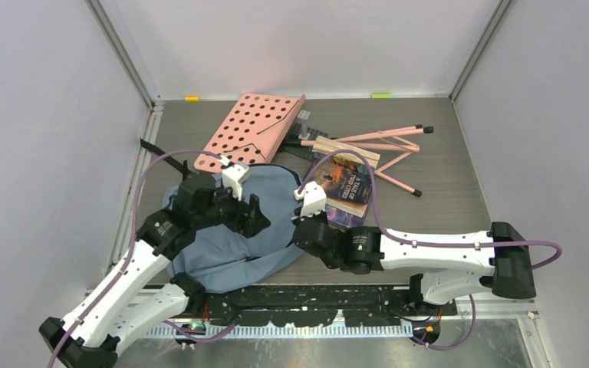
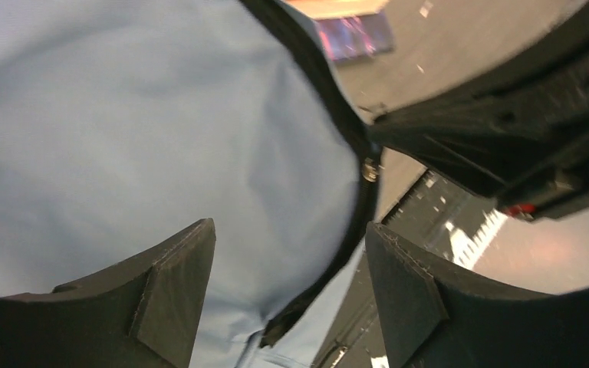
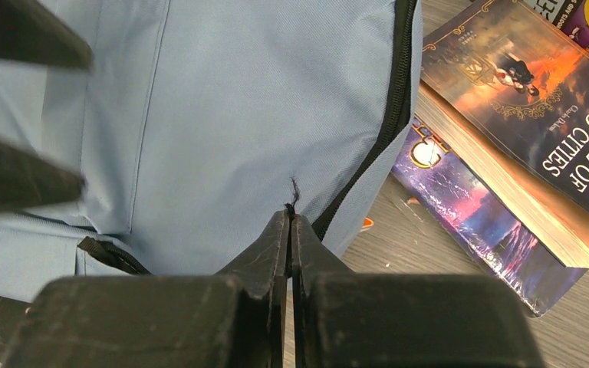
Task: Pack the student bag
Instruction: Unzip the student bag at the center of the board.
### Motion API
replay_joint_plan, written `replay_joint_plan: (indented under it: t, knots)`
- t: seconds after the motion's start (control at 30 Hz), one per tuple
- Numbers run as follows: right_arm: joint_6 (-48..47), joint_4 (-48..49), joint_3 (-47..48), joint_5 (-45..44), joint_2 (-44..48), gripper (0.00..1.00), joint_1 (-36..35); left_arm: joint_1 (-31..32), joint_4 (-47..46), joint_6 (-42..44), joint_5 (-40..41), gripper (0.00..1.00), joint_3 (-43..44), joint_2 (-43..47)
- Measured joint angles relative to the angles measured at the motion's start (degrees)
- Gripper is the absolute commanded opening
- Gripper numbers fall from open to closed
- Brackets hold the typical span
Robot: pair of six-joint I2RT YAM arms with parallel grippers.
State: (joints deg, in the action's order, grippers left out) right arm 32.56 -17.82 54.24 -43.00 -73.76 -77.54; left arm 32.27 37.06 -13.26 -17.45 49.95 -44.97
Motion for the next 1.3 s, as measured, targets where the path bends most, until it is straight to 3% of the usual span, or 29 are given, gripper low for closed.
replay_joint_plan:
  t: [0.37,0.67,1.07,1.3]
  knots:
    - [1.9,0.61,-0.85,0.24,0.28,0.0,1.11,14.99,-16.33,-8.28,-1.53,0.68,-15.98,0.81]
    - [2.8,0.76,-1.57,0.5,0.42,0.01,1.53,18.91,-23.56,-10.36,2.84,0.52,-17.53,-1.7]
    - [4.28,1.05,-1.79,0.85,0.76,0.0,2.14,22.62,-29.27,-11.69,8.76,0.51,-20.87,-2.84]
    - [4.96,1.07,-1.99,0.96,0.76,0.0,2.64,23.37,-30.6,-12.5,10.58,0.2,-23.5,-2.54]
